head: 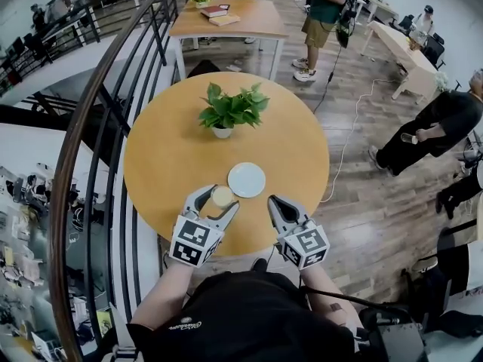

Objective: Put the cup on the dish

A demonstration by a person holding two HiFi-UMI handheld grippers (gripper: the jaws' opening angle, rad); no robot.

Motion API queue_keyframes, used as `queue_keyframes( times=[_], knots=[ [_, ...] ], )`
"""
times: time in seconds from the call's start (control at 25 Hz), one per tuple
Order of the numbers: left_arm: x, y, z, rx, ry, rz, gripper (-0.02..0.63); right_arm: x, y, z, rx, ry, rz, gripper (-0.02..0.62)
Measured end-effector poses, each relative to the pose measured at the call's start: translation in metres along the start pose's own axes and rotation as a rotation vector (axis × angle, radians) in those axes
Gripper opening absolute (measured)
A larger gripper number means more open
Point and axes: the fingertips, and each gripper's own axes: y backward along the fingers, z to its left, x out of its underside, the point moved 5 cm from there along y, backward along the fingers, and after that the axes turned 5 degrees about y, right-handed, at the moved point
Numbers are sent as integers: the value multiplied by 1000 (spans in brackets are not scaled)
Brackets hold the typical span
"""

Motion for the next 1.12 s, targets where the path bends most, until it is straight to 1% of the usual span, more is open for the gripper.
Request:
queue_keyframes(
  times=[0.4,0.56,0.68,0.88,1.12],
  knots=[
    [-31,-56,-21,-41,5,0,266,-15,3,-71,-40,7,-27,-3],
    [-36,-70,-32,-70,14,5,267,-16,4,-87,-80,23,-24,-3],
    [-38,-77,-36,-74,11,8,266,-16,2,-98,-83,17,-38,-3],
    [-33,-76,-28,-78,13,20,267,-18,-7,-97,-74,4,-50,-3],
    [-34,-66,-13,-70,6,12,265,-21,-20,-80,-82,9,-38,-3]
  ],
)
